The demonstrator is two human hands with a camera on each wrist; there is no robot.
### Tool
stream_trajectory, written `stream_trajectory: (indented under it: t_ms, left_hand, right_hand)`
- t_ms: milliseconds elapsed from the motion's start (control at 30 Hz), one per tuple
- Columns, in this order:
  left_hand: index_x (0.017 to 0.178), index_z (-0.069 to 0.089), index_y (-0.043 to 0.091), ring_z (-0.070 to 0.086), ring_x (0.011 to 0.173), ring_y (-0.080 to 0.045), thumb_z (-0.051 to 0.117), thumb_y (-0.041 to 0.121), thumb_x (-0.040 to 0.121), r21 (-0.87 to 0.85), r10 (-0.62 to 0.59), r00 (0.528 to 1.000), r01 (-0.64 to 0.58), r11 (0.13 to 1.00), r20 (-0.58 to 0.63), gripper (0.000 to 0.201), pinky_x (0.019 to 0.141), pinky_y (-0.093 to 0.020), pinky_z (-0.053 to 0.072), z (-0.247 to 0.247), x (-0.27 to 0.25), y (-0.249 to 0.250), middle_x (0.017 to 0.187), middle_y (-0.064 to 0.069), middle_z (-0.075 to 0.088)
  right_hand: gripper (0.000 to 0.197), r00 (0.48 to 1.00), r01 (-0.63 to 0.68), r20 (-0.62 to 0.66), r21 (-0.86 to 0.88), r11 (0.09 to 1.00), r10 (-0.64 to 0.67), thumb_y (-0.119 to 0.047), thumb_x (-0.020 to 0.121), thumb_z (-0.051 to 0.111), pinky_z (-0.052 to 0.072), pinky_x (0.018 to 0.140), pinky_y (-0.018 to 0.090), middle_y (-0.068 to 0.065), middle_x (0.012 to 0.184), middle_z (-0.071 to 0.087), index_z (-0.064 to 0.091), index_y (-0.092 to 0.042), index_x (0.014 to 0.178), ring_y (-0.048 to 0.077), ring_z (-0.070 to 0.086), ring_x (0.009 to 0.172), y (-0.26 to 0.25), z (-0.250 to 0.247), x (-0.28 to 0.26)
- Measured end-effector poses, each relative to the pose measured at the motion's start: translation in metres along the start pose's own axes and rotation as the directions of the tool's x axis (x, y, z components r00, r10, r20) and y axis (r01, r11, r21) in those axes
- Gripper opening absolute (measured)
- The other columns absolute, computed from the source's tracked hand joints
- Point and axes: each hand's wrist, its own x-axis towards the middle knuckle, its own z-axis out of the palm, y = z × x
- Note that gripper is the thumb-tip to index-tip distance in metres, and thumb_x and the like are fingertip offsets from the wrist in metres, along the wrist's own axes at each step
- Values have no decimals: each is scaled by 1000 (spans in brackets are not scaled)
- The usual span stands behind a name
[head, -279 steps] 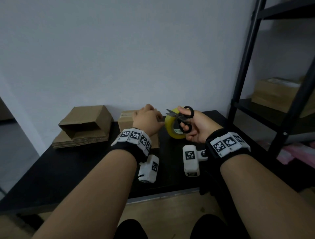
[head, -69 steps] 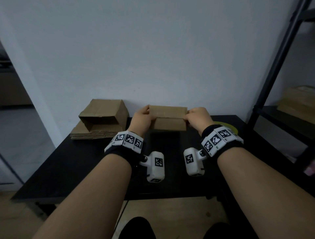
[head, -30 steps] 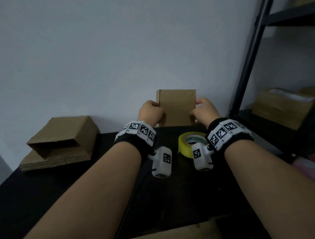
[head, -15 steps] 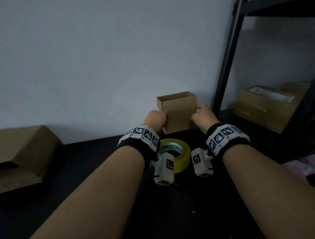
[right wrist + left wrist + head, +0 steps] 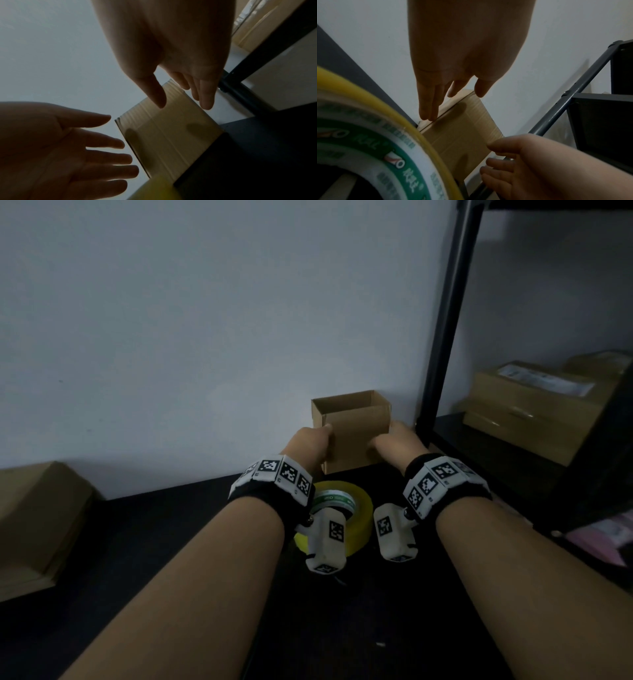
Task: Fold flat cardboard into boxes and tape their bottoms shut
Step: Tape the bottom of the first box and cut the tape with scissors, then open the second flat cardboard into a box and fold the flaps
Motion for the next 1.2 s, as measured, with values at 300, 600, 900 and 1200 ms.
stream_trajectory:
  t_ms: [300,600,900,1200]
  left_hand:
    - [68,39,24,41,64,-9,42,31,101,38,62,993,-58,998,-99,33,94,-40,47,-37,-33,12,73,5,41]
    - [116,56,-2,58,99,-26,44,-3,94,158,129,960,-92,983,-247,25,81,-31,44,-119,-87,-5,116,-16,58]
    - [115,64,10,60,110,-37,45,7,86,82,173,832,-153,985,-528,34,95,-48,50,-246,-131,-56,115,-19,65]
    - [119,63,17,57,101,-24,40,3,85,253,157,669,47,966,-726,43,78,-30,45,-356,-170,-117,118,-7,62]
  right_hand:
    - [48,988,128,-86,13,992,-126,-10,87,54,46,86,28,10,123,56,47,-6,135,28,57,113,-42,-1,-43]
    - [55,962,272,-3,-53,961,-273,-14,94,53,39,82,26,9,140,46,36,-10,146,22,52,112,-100,42,-108]
    - [50,918,392,103,-76,917,-384,-14,92,55,36,105,31,9,143,47,44,-11,141,24,45,130,-160,125,-170]
    - [52,849,456,325,-50,889,-417,-27,97,53,36,106,33,9,146,45,42,-8,143,25,45,131,-194,225,-211]
